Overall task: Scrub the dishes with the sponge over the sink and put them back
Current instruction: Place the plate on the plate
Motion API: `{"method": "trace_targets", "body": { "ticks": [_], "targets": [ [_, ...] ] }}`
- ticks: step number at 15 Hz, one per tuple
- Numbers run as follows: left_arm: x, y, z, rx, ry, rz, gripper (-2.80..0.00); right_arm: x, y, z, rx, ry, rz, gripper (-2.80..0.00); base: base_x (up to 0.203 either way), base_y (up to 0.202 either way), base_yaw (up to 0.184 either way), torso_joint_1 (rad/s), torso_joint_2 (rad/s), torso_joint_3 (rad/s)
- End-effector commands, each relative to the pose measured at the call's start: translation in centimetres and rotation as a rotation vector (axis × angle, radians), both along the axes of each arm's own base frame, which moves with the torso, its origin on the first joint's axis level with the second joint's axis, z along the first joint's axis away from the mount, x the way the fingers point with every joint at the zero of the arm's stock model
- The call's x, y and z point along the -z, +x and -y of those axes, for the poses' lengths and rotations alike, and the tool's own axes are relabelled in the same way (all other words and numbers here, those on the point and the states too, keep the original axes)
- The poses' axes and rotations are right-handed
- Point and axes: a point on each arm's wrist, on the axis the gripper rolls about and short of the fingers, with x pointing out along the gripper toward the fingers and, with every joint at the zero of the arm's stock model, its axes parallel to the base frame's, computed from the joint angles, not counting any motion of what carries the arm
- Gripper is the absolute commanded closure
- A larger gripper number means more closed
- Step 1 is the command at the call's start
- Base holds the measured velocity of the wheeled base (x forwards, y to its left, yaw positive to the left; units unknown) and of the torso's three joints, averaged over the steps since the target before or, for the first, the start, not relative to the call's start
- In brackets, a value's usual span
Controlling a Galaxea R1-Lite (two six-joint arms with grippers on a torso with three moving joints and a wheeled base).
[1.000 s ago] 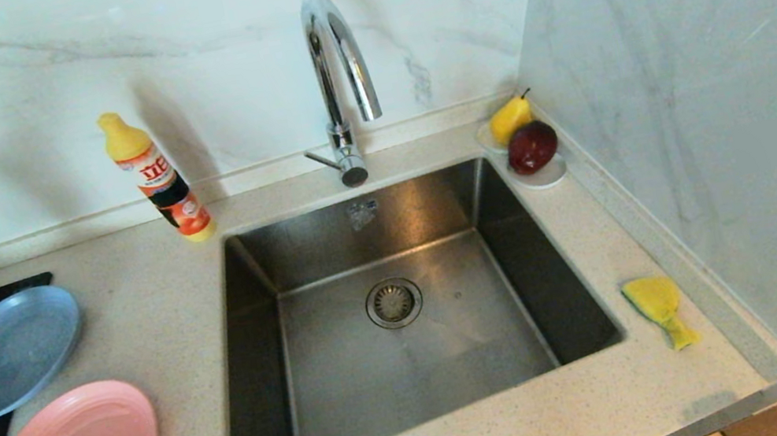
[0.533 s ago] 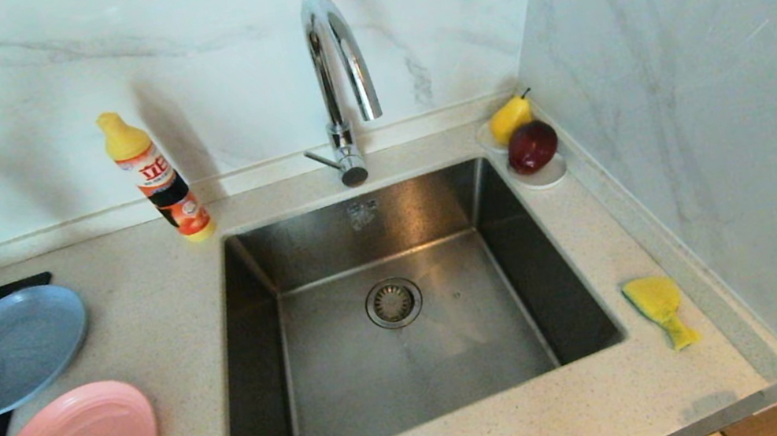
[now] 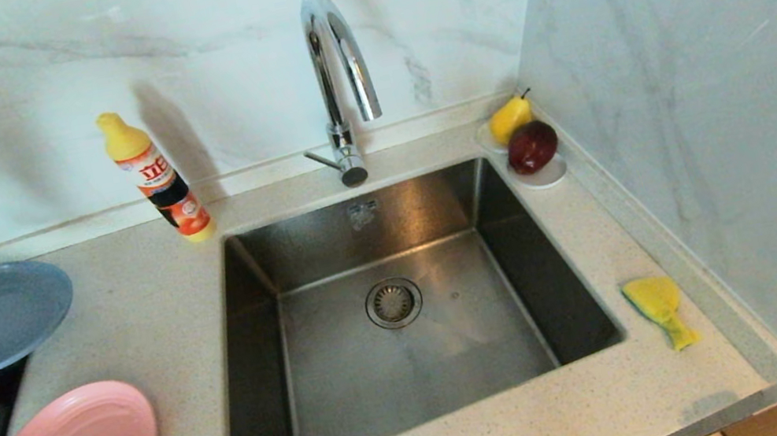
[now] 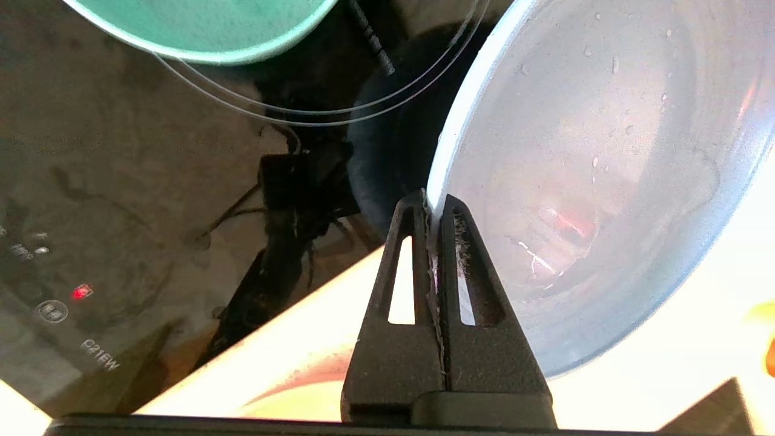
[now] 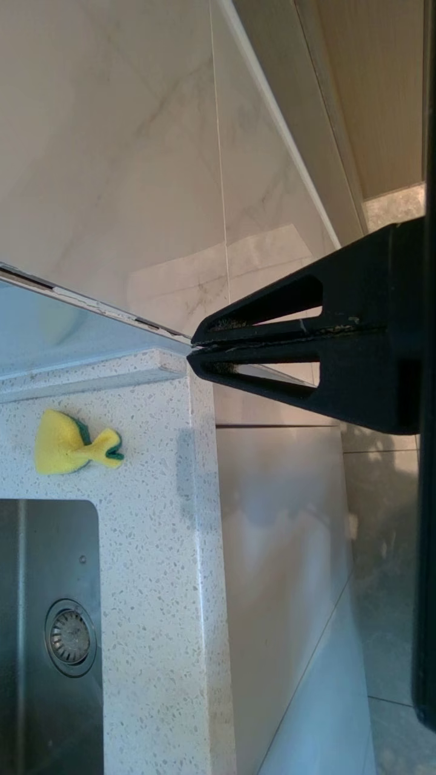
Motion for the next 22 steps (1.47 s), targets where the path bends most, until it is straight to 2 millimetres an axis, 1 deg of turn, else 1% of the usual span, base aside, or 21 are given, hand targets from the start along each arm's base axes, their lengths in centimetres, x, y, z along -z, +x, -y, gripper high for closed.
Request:
{"method": "trace_targets", "body": {
  "ticks": [1, 3, 5, 9, 12, 17, 20, 22],
  "targets": [
    [-1.3, -0.5, 0.5, -0.001, 0.019, 0.027, 0.00, 0.0, 0.0, 0.0, 0.000, -0.001, 0.000, 0.00, 0.000, 0.000, 0.000, 0.000, 0.00, 0.000],
    [-1.6, -1.2, 1.2, 0.032, -0.026, 0.022, 0.00, 0.0, 0.0, 0.0, 0.000, -0.001, 0.000, 0.00, 0.000, 0.000, 0.000, 0.000, 0.00, 0.000],
    [-1.9, -2.3, 2.4, 0.083, -0.097, -0.009, 0.00, 0.0, 0.0, 0.0, 0.000, -0.001, 0.000, 0.00, 0.000, 0.000, 0.000, 0.000, 0.00, 0.000],
    [-1.9, -4.4, 4.6, 0.200, -0.120, -0.023, 0.00, 0.0, 0.0, 0.0, 0.000, -0.001, 0.000, 0.00, 0.000, 0.000, 0.000, 0.000, 0.00, 0.000],
    [-1.0, -5.6, 5.7, 0.263, -0.106, -0.063, 0.00, 0.0, 0.0, 0.0, 0.000, -0.001, 0.000, 0.00, 0.000, 0.000, 0.000, 0.000, 0.00, 0.000],
    [2.1, -7.9, 7.1, 0.319, -0.133, -0.164, 0.00, 0.0, 0.0, 0.0, -0.002, -0.001, 0.000, 0.00, 0.000, 0.000, 0.000, 0.000, 0.00, 0.000],
    [3.2, -9.2, 8.2, 0.329, -0.155, -0.194, 0.00, 0.0, 0.0, 0.0, 0.000, -0.001, 0.000, 0.00, 0.000, 0.000, 0.000, 0.000, 0.00, 0.000],
    [3.3, -9.5, 8.5, 0.332, -0.156, -0.199, 0.00, 0.0, 0.0, 0.0, 0.000, -0.001, -0.001, 0.00, 0.000, 0.000, 0.000, 0.000, 0.00, 0.000]
  ]
}}
